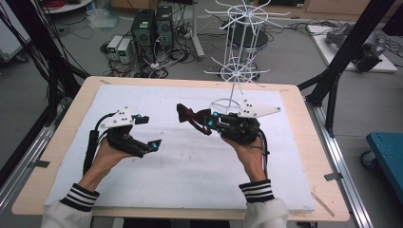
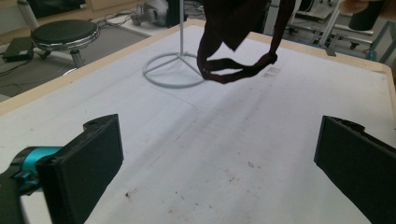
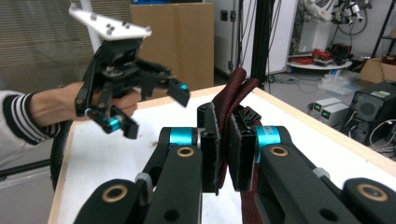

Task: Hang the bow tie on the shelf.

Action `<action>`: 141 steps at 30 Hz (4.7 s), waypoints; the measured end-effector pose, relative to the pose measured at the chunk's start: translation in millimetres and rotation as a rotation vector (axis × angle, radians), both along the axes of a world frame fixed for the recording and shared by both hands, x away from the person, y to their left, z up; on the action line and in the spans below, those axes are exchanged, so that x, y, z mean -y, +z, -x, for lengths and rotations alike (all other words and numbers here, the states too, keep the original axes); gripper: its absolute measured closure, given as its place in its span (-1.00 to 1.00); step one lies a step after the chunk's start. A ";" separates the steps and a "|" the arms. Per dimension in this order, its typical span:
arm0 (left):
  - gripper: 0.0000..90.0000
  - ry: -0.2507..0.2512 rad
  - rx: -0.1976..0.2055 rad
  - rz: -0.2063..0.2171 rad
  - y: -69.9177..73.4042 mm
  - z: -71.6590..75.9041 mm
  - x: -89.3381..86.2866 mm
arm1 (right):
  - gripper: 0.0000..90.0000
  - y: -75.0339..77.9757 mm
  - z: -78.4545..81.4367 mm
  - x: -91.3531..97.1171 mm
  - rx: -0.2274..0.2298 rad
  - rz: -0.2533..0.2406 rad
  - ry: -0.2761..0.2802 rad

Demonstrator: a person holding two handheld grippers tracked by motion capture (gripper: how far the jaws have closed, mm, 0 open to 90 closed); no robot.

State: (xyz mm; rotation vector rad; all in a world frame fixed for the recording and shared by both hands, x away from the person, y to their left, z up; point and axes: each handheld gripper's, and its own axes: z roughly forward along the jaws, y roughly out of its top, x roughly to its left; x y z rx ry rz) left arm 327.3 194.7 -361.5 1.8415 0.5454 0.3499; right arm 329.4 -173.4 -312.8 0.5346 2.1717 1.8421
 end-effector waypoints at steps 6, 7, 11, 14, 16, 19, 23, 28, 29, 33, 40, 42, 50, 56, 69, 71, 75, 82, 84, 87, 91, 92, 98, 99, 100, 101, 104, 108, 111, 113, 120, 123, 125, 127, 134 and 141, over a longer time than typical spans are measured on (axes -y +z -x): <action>-0.96 0.037 0.029 0.024 -11.0 9.5 -16.5 | 0.89 7.0 -3.0 5.9 0.005 -0.011 -0.035; -0.96 0.046 0.041 0.033 -12.5 11.4 -19.1 | 0.89 8.1 -3.7 6.7 0.011 -0.010 -0.041; -0.96 0.068 0.048 0.038 -16.6 14.7 -29.3 | 0.89 14.0 -7.2 11.3 0.013 -0.019 -0.065; -0.96 0.086 0.063 0.056 -20.1 17.8 -35.3 | 0.89 18.2 -9.3 12.7 0.013 -0.015 -0.076; -0.96 0.089 0.065 0.055 -22.6 19.5 -39.0 | 0.89 20.8 -11.3 13.5 0.014 -0.016 -0.087; -0.96 0.110 0.083 0.062 -28.0 23.8 -44.5 | 0.89 23.4 -13.9 14.8 0.015 -0.017 -0.093; -0.96 0.134 0.097 0.074 -36.2 29.3 -51.5 | 0.89 29.2 -18.8 18.0 0.011 -0.018 -0.118; -0.96 0.149 0.098 0.099 -42.3 32.4 -58.5 | 0.89 32.8 -25.4 21.9 0.001 -0.014 -0.146; -0.96 0.153 0.111 0.102 -43.1 33.3 -59.8 | 0.89 33.6 -26.6 22.6 0.000 -0.013 -0.152; -0.96 0.164 0.115 0.110 -47.9 35.3 -63.1 | 0.89 37.9 -30.8 25.2 -0.002 -0.014 -0.169; -0.96 0.179 0.122 0.099 -55.6 38.1 -66.5 | 0.89 43.6 -40.9 28.8 -0.013 -0.014 -0.193; -0.96 0.183 0.125 0.112 -57.1 39.0 -67.2 | 0.89 44.9 -43.8 28.9 -0.017 -0.015 -0.202; -0.96 0.182 0.152 0.128 -60.1 41.8 -69.3 | 0.89 48.9 -53.0 29.0 -0.029 -0.007 -0.232; -0.96 0.181 0.152 0.133 -62.0 41.6 -69.2 | 0.89 52.3 -58.8 30.9 -0.044 0.011 -0.258; -0.96 0.186 0.161 0.132 -62.7 42.0 -68.3 | 0.89 50.8 -69.7 34.1 -0.081 0.036 -0.318; -0.96 0.186 0.160 0.129 -63.0 41.8 -68.2 | 0.89 50.0 -71.3 34.5 -0.094 0.044 -0.327; -0.96 0.187 0.161 0.127 -63.2 41.6 -68.4 | 0.89 50.9 -73.6 34.5 -0.100 0.064 -0.339; -0.96 0.184 0.164 0.124 -63.4 41.7 -68.6 | 0.89 50.0 -77.3 35.7 -0.117 0.100 -0.370; -0.96 0.184 0.163 0.123 -63.5 41.6 -68.7 | 0.89 49.5 -77.9 36.5 -0.132 0.108 -0.377; -0.96 0.185 0.160 0.125 -63.8 41.4 -68.9 | 0.89 49.1 -78.4 37.4 -0.138 0.106 -0.375; -0.96 0.186 0.160 0.128 -64.0 41.2 -68.7 | 0.89 50.5 -79.7 38.3 -0.141 0.116 -0.390; -0.96 0.187 0.161 0.127 -64.1 41.3 -68.7 | 0.88 50.5 -80.1 38.5 -0.139 0.118 -0.390; -0.96 0.183 0.157 0.126 -64.1 41.1 -69.5 | 0.82 50.5 -79.7 38.9 -0.133 0.142 -0.422; -0.96 0.183 0.157 0.125 -64.1 41.0 -69.6 | 0.82 50.5 -79.7 38.9 -0.133 0.142 -0.422; -0.96 0.183 0.157 0.125 -64.1 41.0 -69.4 | 0.80 50.6 -79.5 38.7 -0.129 0.148 -0.428; -0.96 0.183 0.157 0.125 -64.2 41.1 -69.4 | 0.78 50.7 -79.3 38.7 -0.127 0.153 -0.434; -0.96 0.184 0.160 0.127 -64.2 41.3 -69.1 | 0.66 51.4 -78.3 37.8 -0.112 0.173 -0.458; -0.96 0.181 0.158 0.128 -64.2 41.3 -69.4 | 0.49 52.6 -76.4 37.8 -0.097 0.173 -0.479; -0.96 0.181 0.159 0.128 -64.3 41.4 -69.1 | 0.37 52.8 -75.5 37.9 -0.098 0.174 -0.489; -0.96 0.181 0.159 0.125 -64.1 41.6 -69.5 | 0.36 53.5 -73.7 38.2 -0.091 0.178 -0.490; -0.96 0.175 0.156 0.131 -64.4 41.8 -68.7 | -0.36 55.7 -62.3 41.4 -0.048 0.169 -0.541; -0.96 0.177 0.159 0.128 -64.0 41.9 -69.4 | -0.73 60.1 -55.0 42.5 -0.012 0.150 -0.527; -0.96 0.180 0.158 0.133 -64.1 41.9 -69.3 | -0.76 61.6 -52.7 41.9 0.009 0.146 -0.515; -0.96 0.180 0.158 0.131 -64.0 41.9 -69.5 | -0.83 64.2 -47.4 40.8 0.029 0.136 -0.479; -0.96 0.190 0.166 0.139 -63.1 43.3 -73.4 | -0.99 61.0 -30.6 43.5 0.085 0.039 -0.405; -0.96 0.214 0.163 0.132 -62.8 46.6 -79.2 | -0.99 40.6 -0.8 57.8 0.148 0.003 -0.368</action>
